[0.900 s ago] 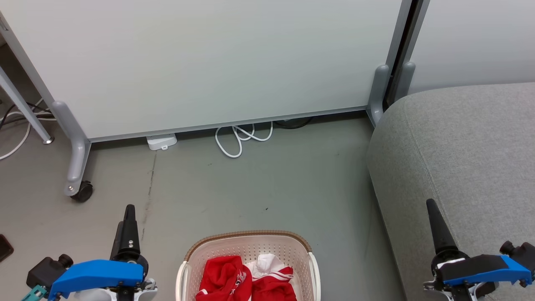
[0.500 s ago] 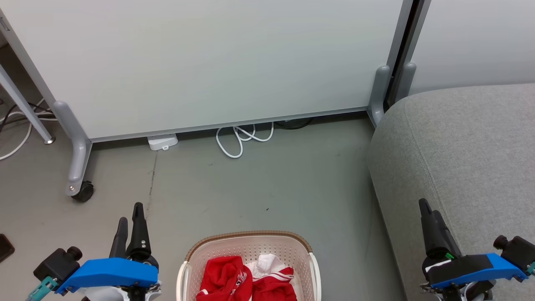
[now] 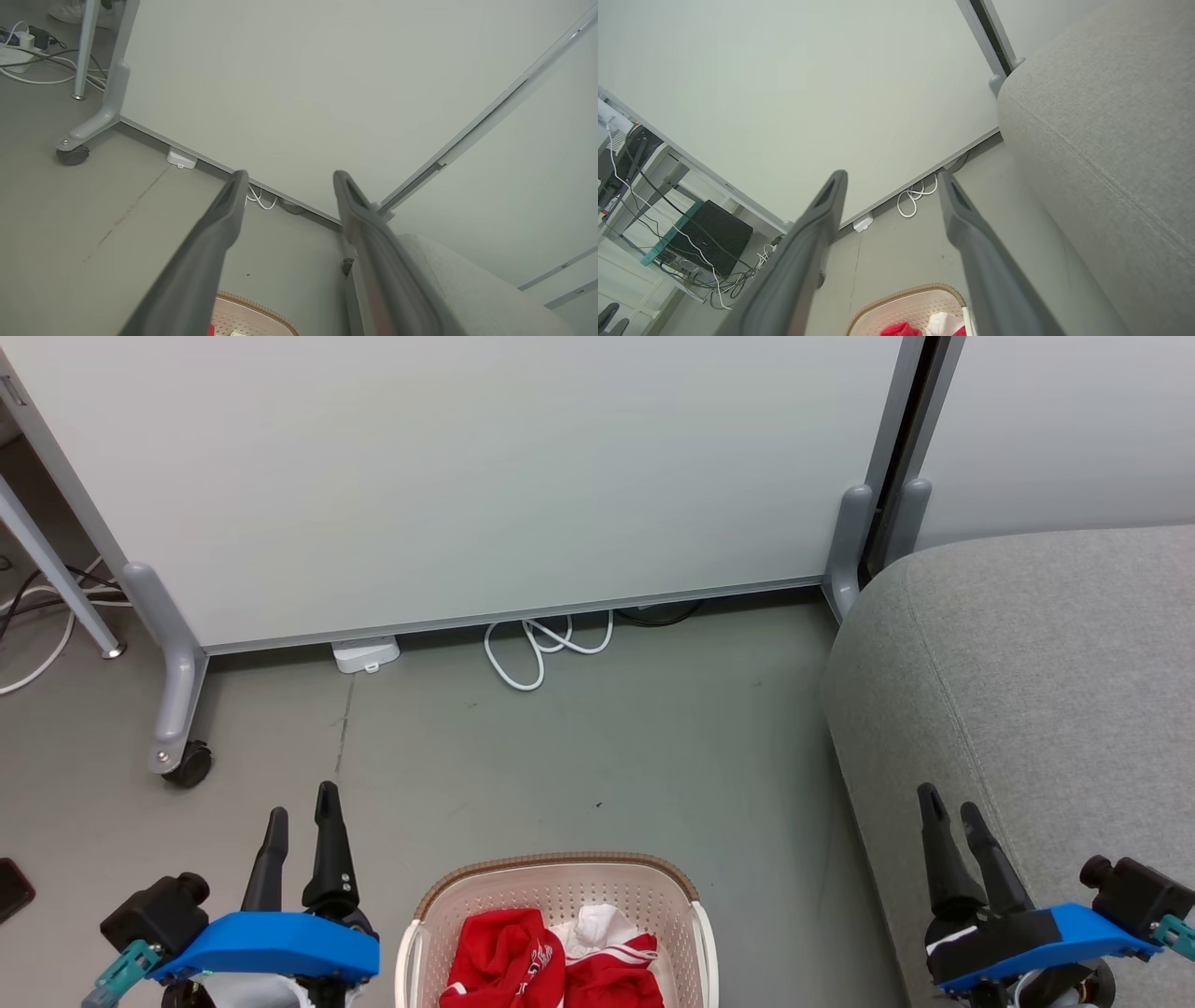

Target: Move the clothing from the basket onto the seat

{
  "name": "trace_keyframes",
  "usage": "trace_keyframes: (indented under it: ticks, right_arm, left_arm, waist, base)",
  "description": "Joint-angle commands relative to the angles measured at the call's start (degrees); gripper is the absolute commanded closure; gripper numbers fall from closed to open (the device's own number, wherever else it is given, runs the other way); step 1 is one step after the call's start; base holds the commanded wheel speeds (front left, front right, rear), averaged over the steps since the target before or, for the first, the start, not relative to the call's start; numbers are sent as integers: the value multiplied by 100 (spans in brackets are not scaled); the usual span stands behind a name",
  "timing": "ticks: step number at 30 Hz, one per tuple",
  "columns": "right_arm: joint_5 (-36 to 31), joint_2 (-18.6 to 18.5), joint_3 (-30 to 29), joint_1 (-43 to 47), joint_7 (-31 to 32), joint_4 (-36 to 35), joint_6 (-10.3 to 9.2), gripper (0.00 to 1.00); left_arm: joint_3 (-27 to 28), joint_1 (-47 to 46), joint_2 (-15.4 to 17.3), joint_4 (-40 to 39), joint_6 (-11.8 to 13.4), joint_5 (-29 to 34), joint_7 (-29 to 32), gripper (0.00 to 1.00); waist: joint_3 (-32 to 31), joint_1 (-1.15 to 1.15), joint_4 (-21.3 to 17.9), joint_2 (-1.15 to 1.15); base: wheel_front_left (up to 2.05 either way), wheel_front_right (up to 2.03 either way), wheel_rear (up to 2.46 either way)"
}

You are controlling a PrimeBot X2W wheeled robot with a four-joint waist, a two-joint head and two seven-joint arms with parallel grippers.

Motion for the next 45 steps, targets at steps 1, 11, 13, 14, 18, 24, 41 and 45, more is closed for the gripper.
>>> trace_keyframes:
  ticks: [1,11,13,14,18,24,41,45]
  right_arm:
    - [-217,-43,19,-10,-71,-30,15,0]
    - [-827,-48,68,-12,-223,25,15,0]
    - [-947,-48,82,-13,-250,42,15,0]
    - [-1012,-49,89,-14,-267,49,15,0]
    - [-1334,-51,103,-25,-344,85,16,0]
    - [-1618,-53,104,-28,-404,120,17,0]
    - [-2480,-58,189,-48,-621,235,19,0]
    - [-2645,-60,204,-53,-676,247,19,0]
  left_arm:
    - [-44,-40,48,-61,20,224,-72,0]
    - [-158,-43,80,-35,73,853,-221,0]
    - [-186,-40,92,-14,84,988,-253,0]
    - [-198,-40,95,-6,84,1051,-268,0]
    - [-252,-34,114,18,104,1358,-344,0]
    - [-297,-34,121,45,129,1633,-417,0]
    - [-356,-88,80,297,37,2300,-647,0]
    - [-334,-122,63,390,10,2360,-694,0]
  waist:
    - [0,0,3,0]
    - [1,0,14,0]
    - [0,0,14,0]
    - [0,0,13,0]
    - [0,0,11,0]
    - [2,0,10,0]
    - [13,0,20,0]
    - [24,0,22,0]
  base:
    - [0,0,0]
    - [0,0,0]
    - [0,0,0]
    - [0,0,0]
    - [0,0,0]
    - [0,0,0]
    - [0,0,0]
    - [0,0,0]
